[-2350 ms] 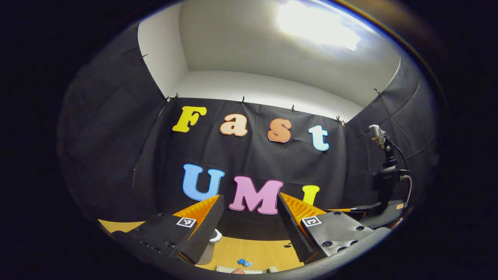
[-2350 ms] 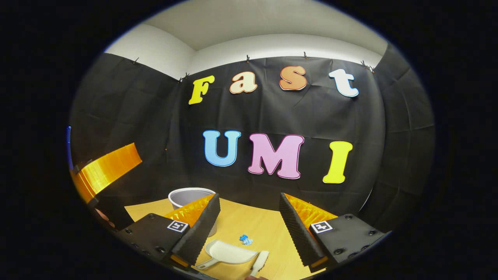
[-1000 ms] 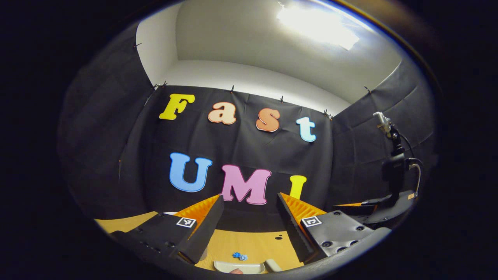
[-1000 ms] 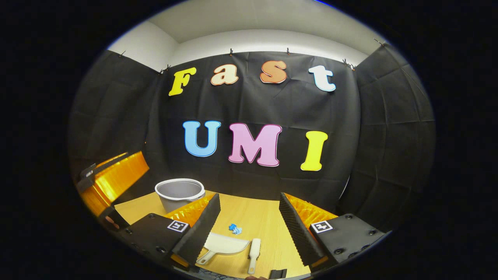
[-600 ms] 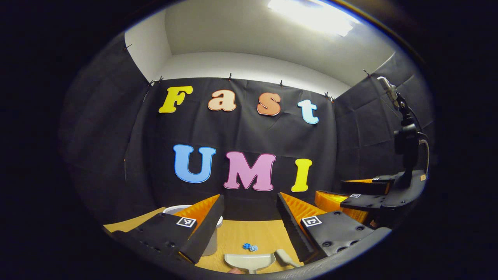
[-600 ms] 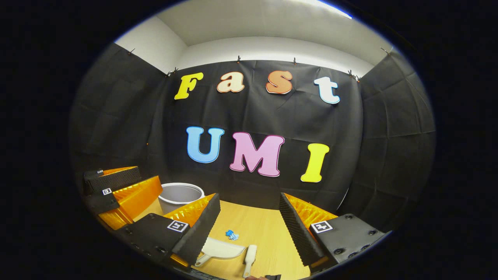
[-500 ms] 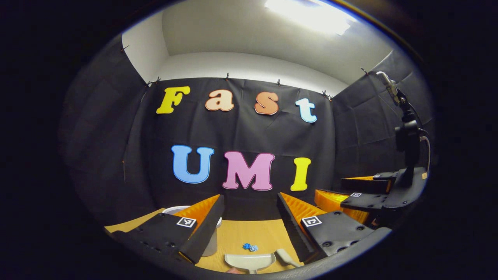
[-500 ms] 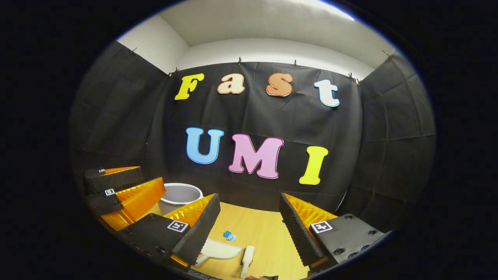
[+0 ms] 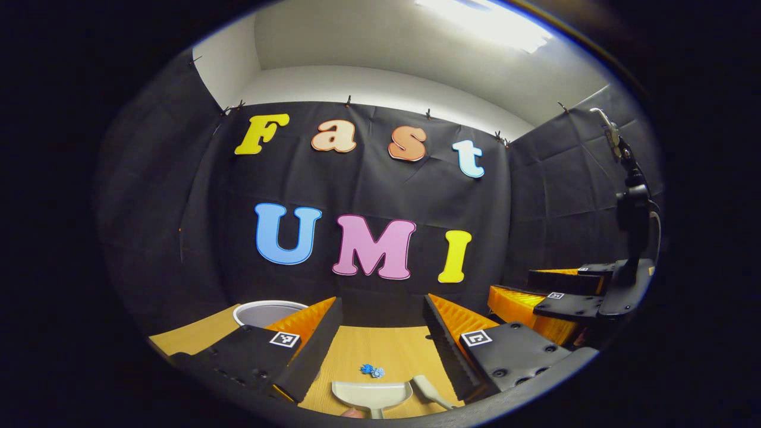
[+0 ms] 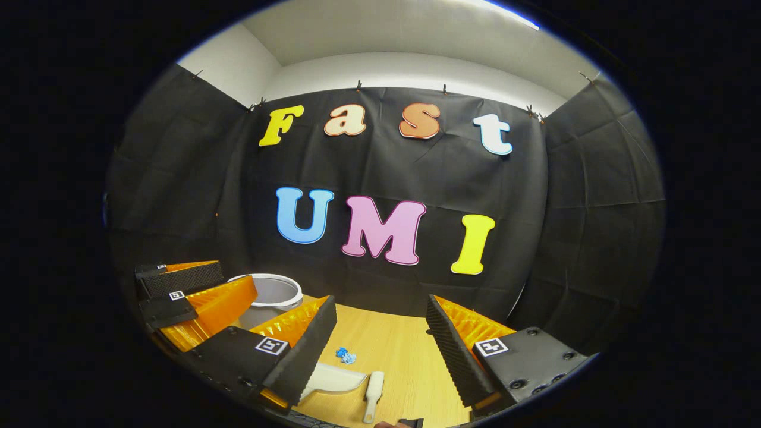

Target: Pick up the small broom and dustpan from the desktop, sweep the trash into the dustpan with the broom, and then empty the trash into the garbage bin.

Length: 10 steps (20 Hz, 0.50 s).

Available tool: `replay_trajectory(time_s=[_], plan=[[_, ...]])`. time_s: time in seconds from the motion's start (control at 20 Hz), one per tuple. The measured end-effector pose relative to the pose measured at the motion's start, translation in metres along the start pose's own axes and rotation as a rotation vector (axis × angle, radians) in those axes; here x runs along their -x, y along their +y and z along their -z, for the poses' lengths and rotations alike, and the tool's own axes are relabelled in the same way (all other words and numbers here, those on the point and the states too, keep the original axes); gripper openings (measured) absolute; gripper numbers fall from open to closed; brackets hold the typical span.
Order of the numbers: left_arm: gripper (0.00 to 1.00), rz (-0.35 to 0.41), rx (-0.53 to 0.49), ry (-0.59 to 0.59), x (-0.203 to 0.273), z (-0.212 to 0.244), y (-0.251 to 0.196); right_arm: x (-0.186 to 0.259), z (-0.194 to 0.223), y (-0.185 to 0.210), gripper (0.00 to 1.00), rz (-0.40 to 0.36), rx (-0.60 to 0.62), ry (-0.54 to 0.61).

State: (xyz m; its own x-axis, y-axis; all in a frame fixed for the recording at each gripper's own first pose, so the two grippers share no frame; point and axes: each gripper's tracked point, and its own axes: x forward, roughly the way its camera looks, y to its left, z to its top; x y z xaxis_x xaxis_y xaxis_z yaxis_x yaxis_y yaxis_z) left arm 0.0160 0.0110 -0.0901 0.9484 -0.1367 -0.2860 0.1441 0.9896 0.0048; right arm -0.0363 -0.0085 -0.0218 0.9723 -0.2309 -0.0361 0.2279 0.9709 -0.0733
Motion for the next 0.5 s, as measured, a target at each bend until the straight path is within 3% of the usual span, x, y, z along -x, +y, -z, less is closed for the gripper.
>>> replay_trajectory(time_s=[0.25,0.5], plan=[[0.81,0.008,0.006,0.087,-0.014,0.026,0.007,-0.022,0.073,0.014,0.98,-0.026,-0.115,0.218],[0.81,0.006,0.007,0.172,-0.022,0.055,0.012,-0.038,0.109,0.0,0.98,0.063,-0.099,0.296]])
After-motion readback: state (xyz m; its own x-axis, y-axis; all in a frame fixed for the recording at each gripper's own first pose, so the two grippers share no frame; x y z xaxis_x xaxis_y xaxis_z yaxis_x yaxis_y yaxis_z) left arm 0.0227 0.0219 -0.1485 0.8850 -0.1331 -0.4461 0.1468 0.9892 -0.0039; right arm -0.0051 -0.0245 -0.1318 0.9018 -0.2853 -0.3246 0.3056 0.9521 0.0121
